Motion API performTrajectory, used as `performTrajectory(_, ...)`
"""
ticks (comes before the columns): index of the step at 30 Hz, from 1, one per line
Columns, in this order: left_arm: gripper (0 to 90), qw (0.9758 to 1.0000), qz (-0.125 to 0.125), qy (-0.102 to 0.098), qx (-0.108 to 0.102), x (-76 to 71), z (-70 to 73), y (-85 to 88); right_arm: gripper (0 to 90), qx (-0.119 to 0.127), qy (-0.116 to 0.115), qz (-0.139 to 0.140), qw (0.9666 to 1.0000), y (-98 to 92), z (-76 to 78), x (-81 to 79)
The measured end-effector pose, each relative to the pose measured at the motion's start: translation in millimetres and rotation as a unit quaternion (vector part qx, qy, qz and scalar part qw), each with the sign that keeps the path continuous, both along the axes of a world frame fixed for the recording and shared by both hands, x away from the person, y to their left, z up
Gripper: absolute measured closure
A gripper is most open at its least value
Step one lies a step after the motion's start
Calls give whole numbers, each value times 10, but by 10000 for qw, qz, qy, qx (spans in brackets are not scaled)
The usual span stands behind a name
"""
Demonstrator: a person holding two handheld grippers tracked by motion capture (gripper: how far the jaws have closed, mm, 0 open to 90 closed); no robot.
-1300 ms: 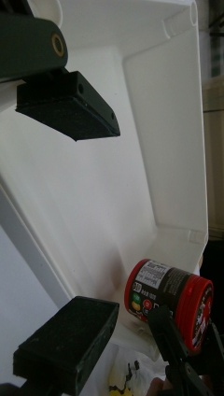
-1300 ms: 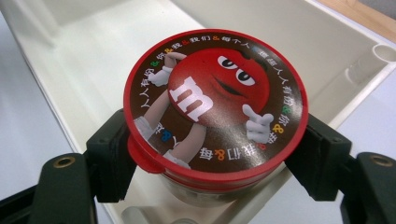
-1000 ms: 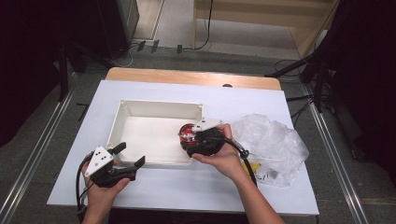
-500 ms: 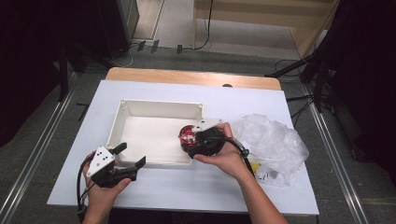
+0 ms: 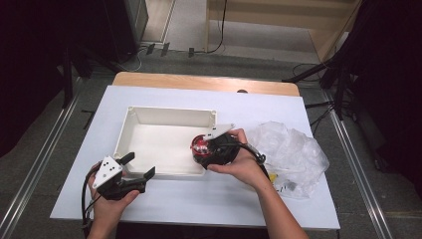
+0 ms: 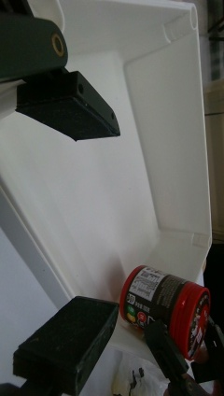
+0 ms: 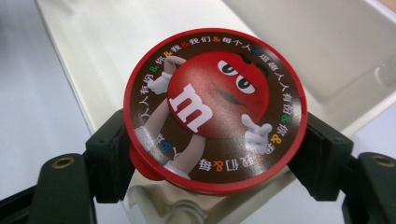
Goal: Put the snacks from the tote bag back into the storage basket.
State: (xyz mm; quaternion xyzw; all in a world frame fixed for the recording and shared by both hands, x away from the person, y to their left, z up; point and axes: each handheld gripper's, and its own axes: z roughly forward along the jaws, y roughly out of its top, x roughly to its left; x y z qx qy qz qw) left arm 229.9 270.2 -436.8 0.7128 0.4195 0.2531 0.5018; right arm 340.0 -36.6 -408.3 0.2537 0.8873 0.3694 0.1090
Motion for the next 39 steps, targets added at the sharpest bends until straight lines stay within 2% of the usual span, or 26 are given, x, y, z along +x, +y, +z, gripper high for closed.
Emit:
performTrajectory(4, 140, 10000, 17, -2, -5, -6, 6, 1, 226, 116, -41, -97, 9999, -35, 35, -7)
performTrajectory(10, 140, 10000, 5, -4, -33, -5, 7, -6, 212, 552, -41, -272, 9981, -247, 116, 0)
performTrajectory(15, 140, 10000, 3, 6, -47, -4, 8, -11, 200, 943, -302, -486, 9939, -429, 160, -85)
performTrajectory(22, 140, 10000, 8, 7, 13, -3, 2, -23, 198, 1081, -513, -794, 9896, -684, 191, -182)
performTrajectory(27, 140, 10000, 31, 25, -21, 1, -5, -21, 197, 1272, -577, -1087, 9842, -900, 194, -226)
performTrajectory(32, 140, 10000, 39, 21, -26, 0, 0, -12, 198, 1375, -588, -1343, 9796, -1094, 175, -257)
performTrajectory(39, 141, 10000, 36, 44, -3, 4, -10, -25, 199, 1368, -572, -1572, 9764, -1288, 94, -301)
